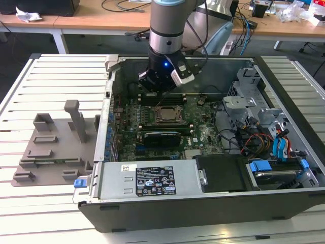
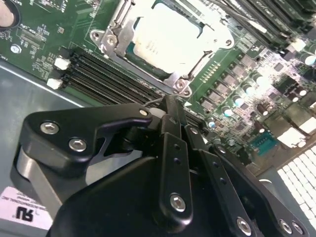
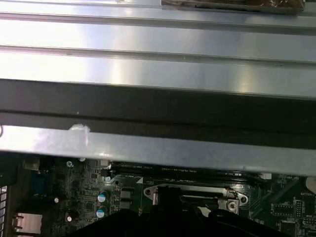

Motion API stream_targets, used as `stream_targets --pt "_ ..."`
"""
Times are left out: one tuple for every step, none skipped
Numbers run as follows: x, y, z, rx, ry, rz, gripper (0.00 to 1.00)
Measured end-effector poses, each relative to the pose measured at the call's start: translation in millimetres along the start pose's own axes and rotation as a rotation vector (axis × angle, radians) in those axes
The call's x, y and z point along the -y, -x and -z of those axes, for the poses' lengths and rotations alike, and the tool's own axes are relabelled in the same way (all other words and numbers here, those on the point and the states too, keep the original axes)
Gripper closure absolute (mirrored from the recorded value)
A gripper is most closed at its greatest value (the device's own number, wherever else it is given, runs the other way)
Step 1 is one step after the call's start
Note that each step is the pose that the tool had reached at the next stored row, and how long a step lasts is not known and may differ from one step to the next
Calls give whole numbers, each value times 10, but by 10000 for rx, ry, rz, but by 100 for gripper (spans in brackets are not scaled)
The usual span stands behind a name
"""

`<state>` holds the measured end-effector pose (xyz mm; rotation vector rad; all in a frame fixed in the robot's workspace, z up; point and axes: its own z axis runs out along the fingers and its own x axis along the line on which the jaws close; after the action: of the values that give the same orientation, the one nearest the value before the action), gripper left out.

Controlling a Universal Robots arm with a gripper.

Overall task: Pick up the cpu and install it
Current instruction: 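Install the first cpu locking lever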

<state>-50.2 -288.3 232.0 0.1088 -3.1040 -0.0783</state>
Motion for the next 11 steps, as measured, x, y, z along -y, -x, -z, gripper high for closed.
stream_targets --pt "-6 27 -9 -1 0 25 89" --pt "-4 53 -18 -2 -2 37 89" --pt "-2 76 -31 -4 -7 39 89" --pt "0 96 -41 -6 -10 41 89" --pt "1 110 -49 -9 -12 41 89" --pt "5 146 -67 -17 -16 42 89" --pt "9 188 -91 -26 -15 39 89" --pt "11 211 -104 -32 -17 40 89" --pt "13 224 -111 -35 -18 40 89" --pt "15 254 -124 -41 -19 41 89" --pt "18 287 -141 -47 -20 39 89"
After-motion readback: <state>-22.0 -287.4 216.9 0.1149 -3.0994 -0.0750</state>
